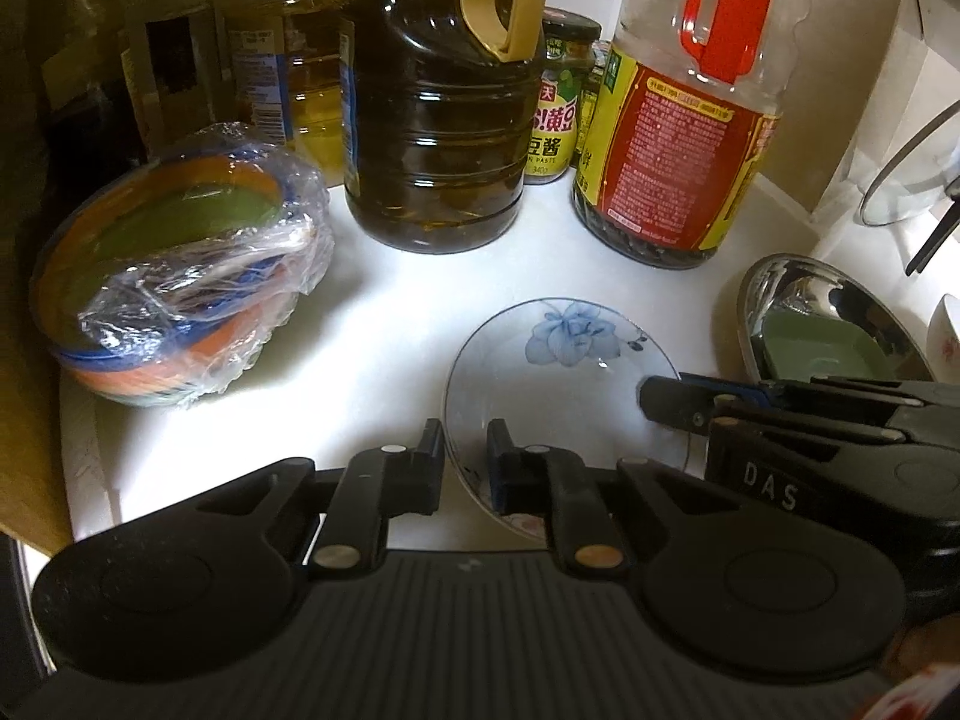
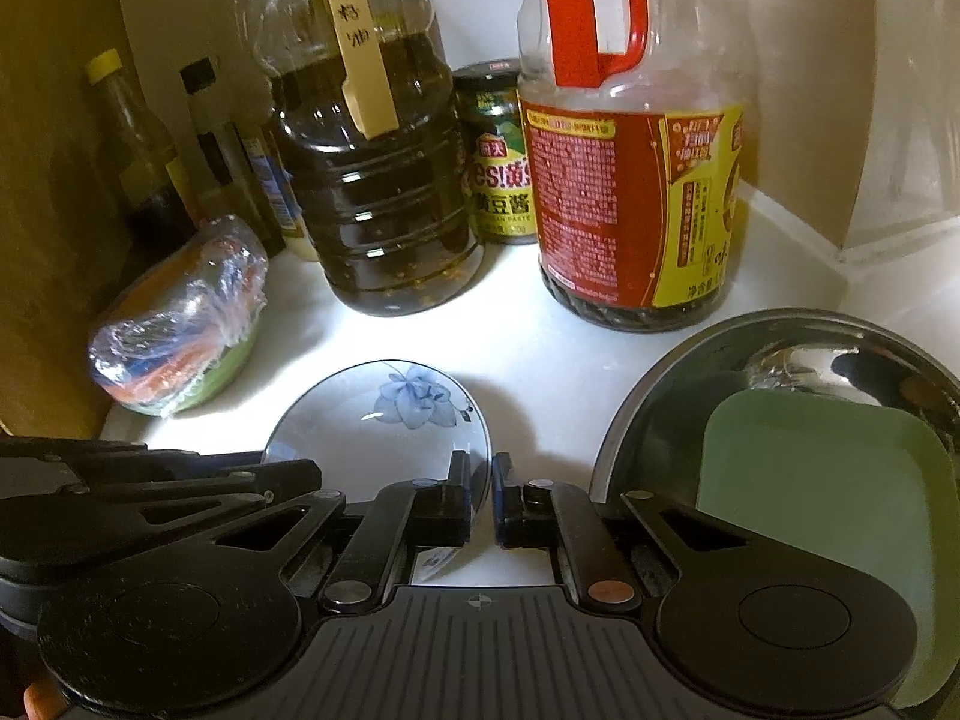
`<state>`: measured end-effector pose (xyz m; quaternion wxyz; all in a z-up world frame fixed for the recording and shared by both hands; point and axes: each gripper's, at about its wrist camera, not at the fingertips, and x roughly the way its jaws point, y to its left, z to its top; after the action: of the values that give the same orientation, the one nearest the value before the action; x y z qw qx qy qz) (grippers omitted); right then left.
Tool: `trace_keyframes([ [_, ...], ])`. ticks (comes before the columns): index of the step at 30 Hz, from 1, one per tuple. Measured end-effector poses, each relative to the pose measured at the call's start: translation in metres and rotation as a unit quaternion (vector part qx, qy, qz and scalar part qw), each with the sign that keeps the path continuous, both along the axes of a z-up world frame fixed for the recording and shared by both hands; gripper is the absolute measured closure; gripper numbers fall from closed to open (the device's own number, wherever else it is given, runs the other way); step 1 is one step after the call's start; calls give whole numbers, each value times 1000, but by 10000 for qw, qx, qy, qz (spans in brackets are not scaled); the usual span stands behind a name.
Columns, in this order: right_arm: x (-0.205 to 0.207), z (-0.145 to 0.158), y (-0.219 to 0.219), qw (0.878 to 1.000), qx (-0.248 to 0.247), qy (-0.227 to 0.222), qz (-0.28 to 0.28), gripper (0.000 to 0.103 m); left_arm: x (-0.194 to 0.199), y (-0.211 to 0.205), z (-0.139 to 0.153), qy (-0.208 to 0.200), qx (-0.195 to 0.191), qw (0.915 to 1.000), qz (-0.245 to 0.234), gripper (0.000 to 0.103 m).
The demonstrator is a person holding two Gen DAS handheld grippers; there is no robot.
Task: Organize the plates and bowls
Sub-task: 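Close the left gripper on the rim of the saucer, then lift the saucer with the left gripper and carry it over the green plate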
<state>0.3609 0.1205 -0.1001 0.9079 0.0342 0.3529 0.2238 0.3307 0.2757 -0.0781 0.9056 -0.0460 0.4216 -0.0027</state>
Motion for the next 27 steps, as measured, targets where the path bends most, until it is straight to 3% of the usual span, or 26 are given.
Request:
trace_keyframes([
  [14, -20, 31, -21, 9992, 230, -263, -209, 96, -8, -15, 35, -314, -23, 9993, -198, 90],
  [27, -43, 42, -83, 9927, 309, -353, -1109, 96, -3, -75, 48, -511, -87, 9933, -1029, 90],
])
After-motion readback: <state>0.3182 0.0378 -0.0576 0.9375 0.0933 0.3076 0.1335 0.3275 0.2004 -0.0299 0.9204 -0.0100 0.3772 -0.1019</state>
